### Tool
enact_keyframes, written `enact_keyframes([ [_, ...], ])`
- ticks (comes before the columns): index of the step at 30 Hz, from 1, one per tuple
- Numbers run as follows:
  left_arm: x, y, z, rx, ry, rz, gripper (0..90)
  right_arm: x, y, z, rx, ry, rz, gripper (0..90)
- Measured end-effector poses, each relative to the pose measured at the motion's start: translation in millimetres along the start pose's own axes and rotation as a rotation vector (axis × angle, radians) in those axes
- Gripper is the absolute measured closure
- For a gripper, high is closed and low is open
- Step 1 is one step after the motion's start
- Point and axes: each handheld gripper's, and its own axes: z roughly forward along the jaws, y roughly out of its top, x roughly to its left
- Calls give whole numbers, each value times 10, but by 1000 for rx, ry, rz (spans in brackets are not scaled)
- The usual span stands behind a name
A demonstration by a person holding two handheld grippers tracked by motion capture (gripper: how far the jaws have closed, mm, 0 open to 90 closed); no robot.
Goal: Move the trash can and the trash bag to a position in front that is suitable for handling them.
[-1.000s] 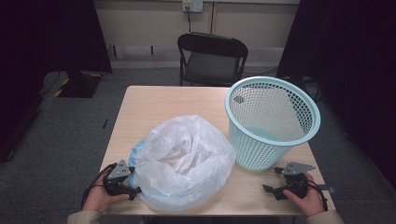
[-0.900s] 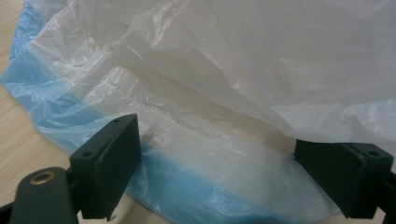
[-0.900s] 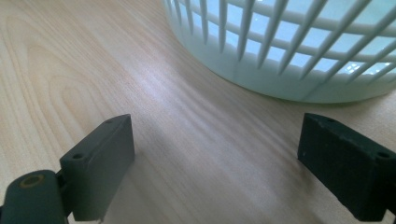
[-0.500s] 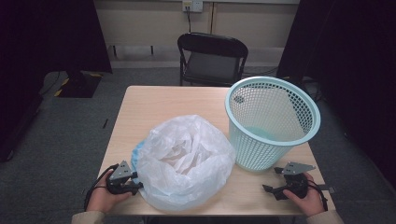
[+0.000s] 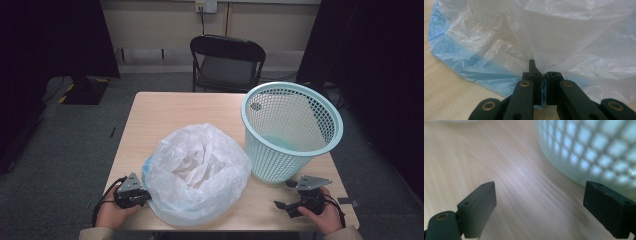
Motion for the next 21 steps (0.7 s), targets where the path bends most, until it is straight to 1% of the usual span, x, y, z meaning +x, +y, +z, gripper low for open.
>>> enact_keyframes([
  [3, -5, 5, 1, 5, -1, 10, 863, 101, 91, 39, -51, 52, 25, 105],
  [5, -9, 8, 3, 5, 1, 22, 863, 179, 155, 87, -66, 86, 28, 105],
  [6, -9, 10, 2, 6, 0, 24, 864, 217, 186, 114, -77, 95, 27, 105],
  [7, -8, 9, 4, 5, -1, 22, 863, 254, 220, 143, -91, 113, 36, 105],
  [8, -8, 9, 4, 4, 1, 21, 863, 320, 289, 196, -118, 162, 57, 105],
  [9, -7, 9, 5, 3, 0, 25, 863, 320, 289, 196, -118, 162, 57, 105],
  [11, -7, 8, 6, 2, -1, 28, 862, 382, 358, 240, -141, 185, 66, 105],
  [13, -8, 8, 7, 1, 0, 32, 862, 428, 413, 287, -150, 203, 57, 105],
  [15, -8, 9, 7, 2, 0, 33, 861, 453, 446, 346, -145, 213, 54, 105],
  [18, -13, 13, 7, 4, 2, 39, 860, 495, 475, 435, -140, 225, 30, 108],
  [19, -15, 15, 8, 6, 2, 39, 860, 537, 507, 479, -153, 244, 24, 108],
  [20, -16, 19, 7, 9, 5, 45, 860, 537, 507, 479, -153, 244, 24, 108],
  [21, -18, 21, 11, 8, 6, 48, 860, 558, 527, 498, -164, 254, 20, 110],
])
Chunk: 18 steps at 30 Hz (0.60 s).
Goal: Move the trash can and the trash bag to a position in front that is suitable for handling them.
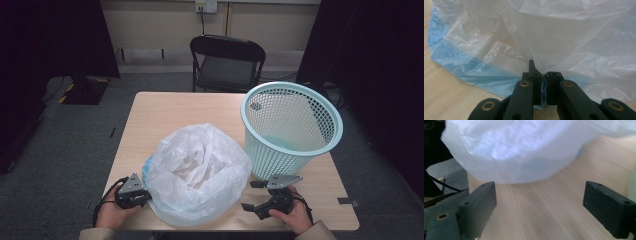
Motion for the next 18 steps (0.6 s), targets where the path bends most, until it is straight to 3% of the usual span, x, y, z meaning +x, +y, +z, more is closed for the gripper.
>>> enact_keyframes([
  [8, -19, 8, 10, 0, -7, 8, 859, 84, 72, 231, 1, 44, -21, 161],
  [14, -30, 11, 14, 0, -17, 11, 859, 137, 151, 331, -32, 62, -31, 342],
  [15, -33, 12, 12, 2, -17, 16, 859, 151, 177, 360, -39, 62, -41, 416],
  [18, -39, 13, 12, -4, -24, 14, 859, 161, 191, 393, -28, 69, -52, 485],
])
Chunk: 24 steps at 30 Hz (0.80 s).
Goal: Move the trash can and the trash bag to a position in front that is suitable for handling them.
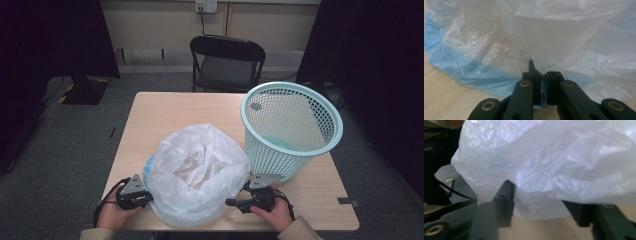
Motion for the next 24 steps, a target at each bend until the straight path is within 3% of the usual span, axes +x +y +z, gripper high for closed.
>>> enact_keyframes([
  [3, -5, -1, 0, -4, -9, -4, 860, -11, -15, 62, 28, -18, -21, 487],
  [9, -17, 11, 0, -2, -8, 3, 860, -22, -20, 84, 32, -34, -28, 528],
  [16, -32, 45, -16, -27, -13, 10, 862, -59, 20, 29, 15, -38, -31, 791],
  [19, -49, 64, -30, -53, -21, 5, 864, -62, 44, 27, 25, -39, -51, 843],
  [24, -63, 73, -48, -66, -27, 8, 864, -51, 43, 34, 40, -39, -69, 856],
])
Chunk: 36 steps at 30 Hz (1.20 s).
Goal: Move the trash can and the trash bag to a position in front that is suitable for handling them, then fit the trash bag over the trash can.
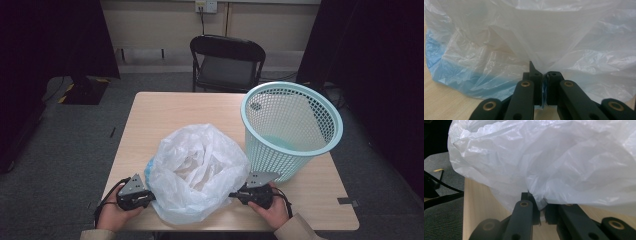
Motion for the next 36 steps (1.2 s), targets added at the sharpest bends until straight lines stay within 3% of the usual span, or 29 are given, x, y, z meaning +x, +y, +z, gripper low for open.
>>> enact_keyframes([
  [6, -35, 40, -32, -29, -6, 14, 867, 30, 38, -3, 22, -30, -48, 870],
  [12, -58, 64, -80, -74, -11, 1, 869, 45, 106, -40, 16, -43, -70, 872],
  [21, -64, 91, -112, -108, -17, -6, 871, 43, 142, -65, 17, -34, -69, 876],
  [36, -122, 185, -259, -194, 9, 14, 876, 83, 339, -126, 21, -49, -149, 880],
])
